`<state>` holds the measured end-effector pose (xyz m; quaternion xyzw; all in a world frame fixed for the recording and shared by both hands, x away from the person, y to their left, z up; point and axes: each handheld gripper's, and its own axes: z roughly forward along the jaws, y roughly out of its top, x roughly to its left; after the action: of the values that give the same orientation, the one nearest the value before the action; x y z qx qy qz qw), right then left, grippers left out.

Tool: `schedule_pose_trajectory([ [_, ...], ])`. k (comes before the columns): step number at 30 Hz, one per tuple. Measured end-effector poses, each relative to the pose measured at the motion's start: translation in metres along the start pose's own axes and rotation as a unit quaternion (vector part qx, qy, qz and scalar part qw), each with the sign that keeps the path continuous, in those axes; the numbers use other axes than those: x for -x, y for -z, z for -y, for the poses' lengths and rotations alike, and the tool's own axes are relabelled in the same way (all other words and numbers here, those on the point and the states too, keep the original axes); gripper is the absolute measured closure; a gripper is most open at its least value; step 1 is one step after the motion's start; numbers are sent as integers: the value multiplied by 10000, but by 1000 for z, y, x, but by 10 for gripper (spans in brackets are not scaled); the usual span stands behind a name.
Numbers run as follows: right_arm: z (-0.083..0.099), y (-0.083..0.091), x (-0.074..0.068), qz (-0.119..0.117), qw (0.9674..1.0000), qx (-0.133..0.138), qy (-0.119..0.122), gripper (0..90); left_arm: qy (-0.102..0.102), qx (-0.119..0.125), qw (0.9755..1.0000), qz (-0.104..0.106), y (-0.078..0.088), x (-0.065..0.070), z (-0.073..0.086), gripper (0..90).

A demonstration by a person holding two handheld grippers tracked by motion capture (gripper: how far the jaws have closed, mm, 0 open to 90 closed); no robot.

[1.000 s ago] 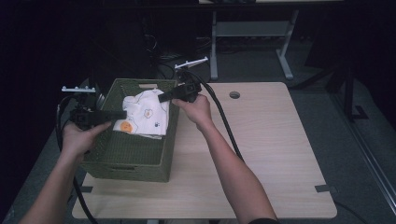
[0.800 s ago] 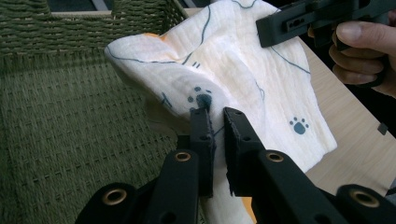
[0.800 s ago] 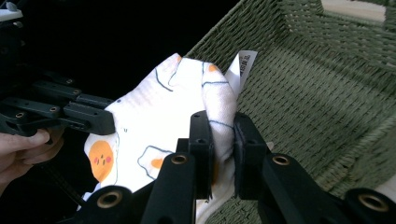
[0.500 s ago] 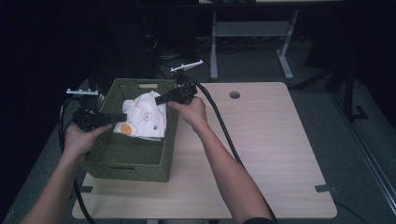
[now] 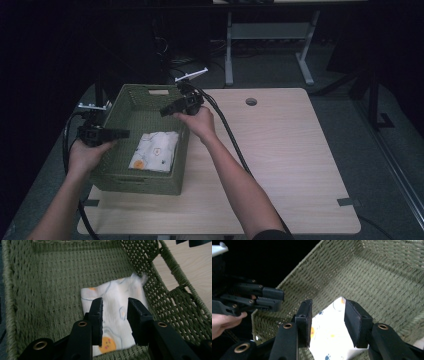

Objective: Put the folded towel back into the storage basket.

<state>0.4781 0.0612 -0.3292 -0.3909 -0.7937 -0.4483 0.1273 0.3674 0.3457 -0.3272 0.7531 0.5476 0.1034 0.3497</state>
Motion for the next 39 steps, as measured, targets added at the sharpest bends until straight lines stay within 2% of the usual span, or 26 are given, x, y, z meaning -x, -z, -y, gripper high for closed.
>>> schedule_pose_trajectory([
  [4, 2, 2, 0, -13, 10000, 36, 9, 601, 28, 90, 9998, 152, 3, 2, 0, 660],
  [14, 8, 11, 1, -20, 10000, 70, -6, 620, 24, 259, 9992, 288, 9, 5, 0, 655],
  [17, 8, 20, 1, -32, 9999, 120, 65, 618, 24, 315, 9989, 356, 10, 7, -1, 652],
  [25, 15, 39, 11, 9, 9997, 254, -32, 605, -58, 369, 9983, 449, 10, 15, -3, 636],
  [29, 20, 49, 17, 30, 9995, 316, -72, 593, -72, 441, 9975, 543, 9, 23, -5, 624],
  [39, 29, 76, 27, 48, 9987, 485, -159, 557, -266, 449, 9960, 722, 5, 46, -15, 604],
])
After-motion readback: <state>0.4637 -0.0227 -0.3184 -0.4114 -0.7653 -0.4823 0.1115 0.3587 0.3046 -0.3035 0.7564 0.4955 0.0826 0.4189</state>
